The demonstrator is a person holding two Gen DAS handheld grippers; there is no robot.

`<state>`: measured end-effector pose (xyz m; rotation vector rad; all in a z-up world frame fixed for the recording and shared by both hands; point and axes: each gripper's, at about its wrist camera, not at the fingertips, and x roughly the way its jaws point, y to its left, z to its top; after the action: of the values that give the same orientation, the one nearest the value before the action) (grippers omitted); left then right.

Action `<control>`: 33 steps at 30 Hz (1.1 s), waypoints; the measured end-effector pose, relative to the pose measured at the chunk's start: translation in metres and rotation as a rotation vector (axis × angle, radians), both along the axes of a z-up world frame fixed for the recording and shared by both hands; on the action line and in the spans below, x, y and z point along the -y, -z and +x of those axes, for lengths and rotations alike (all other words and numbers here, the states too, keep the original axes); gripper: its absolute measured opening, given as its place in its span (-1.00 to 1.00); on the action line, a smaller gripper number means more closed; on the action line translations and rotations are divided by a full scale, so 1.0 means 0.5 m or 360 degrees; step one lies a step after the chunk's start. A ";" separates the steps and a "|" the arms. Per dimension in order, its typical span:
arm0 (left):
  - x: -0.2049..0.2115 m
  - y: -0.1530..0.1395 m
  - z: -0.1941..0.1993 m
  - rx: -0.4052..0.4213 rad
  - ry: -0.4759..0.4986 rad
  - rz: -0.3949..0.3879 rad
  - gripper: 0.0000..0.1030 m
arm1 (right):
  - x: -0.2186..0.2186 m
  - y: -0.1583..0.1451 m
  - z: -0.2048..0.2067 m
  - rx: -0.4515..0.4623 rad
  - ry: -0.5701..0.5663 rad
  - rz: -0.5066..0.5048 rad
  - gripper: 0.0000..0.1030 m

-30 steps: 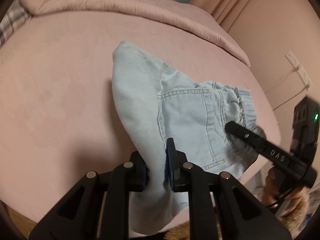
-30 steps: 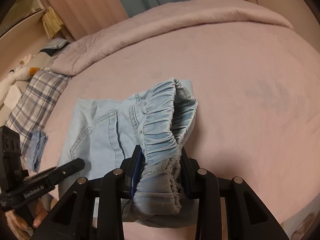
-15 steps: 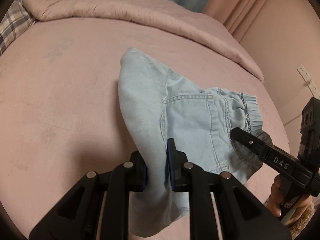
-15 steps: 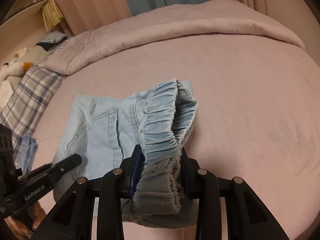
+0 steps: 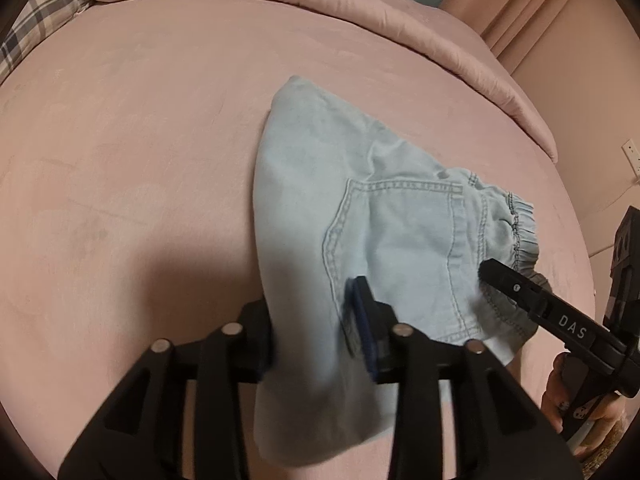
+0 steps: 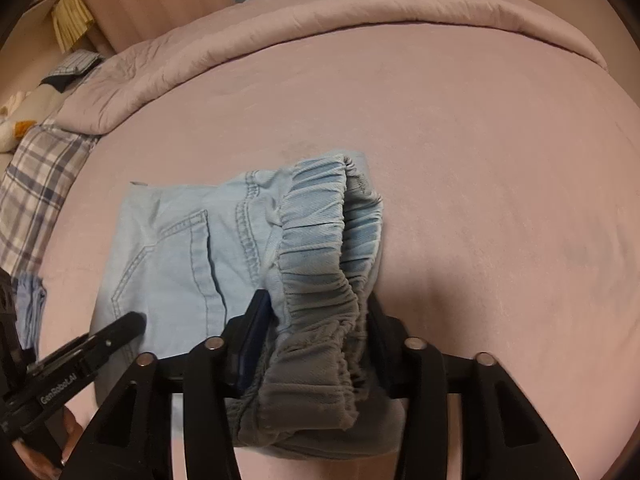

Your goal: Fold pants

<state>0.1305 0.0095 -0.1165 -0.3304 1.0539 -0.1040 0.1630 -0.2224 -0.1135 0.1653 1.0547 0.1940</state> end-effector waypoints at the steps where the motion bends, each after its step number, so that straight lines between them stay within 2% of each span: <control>1: -0.001 -0.008 -0.006 0.0005 -0.0002 0.0010 -0.12 | 0.002 -0.002 -0.001 -0.0001 0.0008 -0.0017 0.38; 3: 0.001 -0.035 -0.027 0.0049 -0.0014 0.0040 0.32 | 0.008 -0.023 -0.019 0.0043 0.0006 -0.0036 0.38; 6: -0.002 -0.091 -0.067 0.0177 -0.0032 0.0092 0.63 | 0.017 -0.070 -0.058 0.0136 -0.0009 -0.0073 0.46; 8: -0.003 -0.123 -0.091 0.0238 -0.0042 0.0135 0.81 | 0.019 -0.107 -0.090 0.0226 -0.0025 -0.0086 0.54; 12: -0.012 -0.184 -0.155 0.0364 -0.0063 0.0139 0.99 | 0.023 -0.185 -0.173 0.0411 -0.0060 -0.0126 0.67; 17: 0.000 -0.215 -0.218 0.0454 -0.0061 0.0162 0.99 | 0.029 -0.228 -0.235 0.0523 -0.0017 -0.0132 0.69; 22: 0.017 -0.204 -0.233 0.0431 -0.0015 0.0223 0.99 | 0.021 -0.230 -0.236 0.0556 0.0062 -0.0142 0.69; 28: 0.013 -0.181 -0.251 0.0368 -0.0005 0.0190 0.99 | 0.019 -0.202 -0.246 0.0497 0.0097 -0.0111 0.69; 33: 0.014 -0.170 -0.253 0.0315 0.0017 0.0217 0.99 | 0.013 -0.186 -0.247 0.0454 0.0112 -0.0117 0.69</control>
<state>0.0038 0.0023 -0.0316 -0.1868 0.8620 -0.0727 0.0397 -0.2291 -0.0204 0.1044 0.7697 0.1107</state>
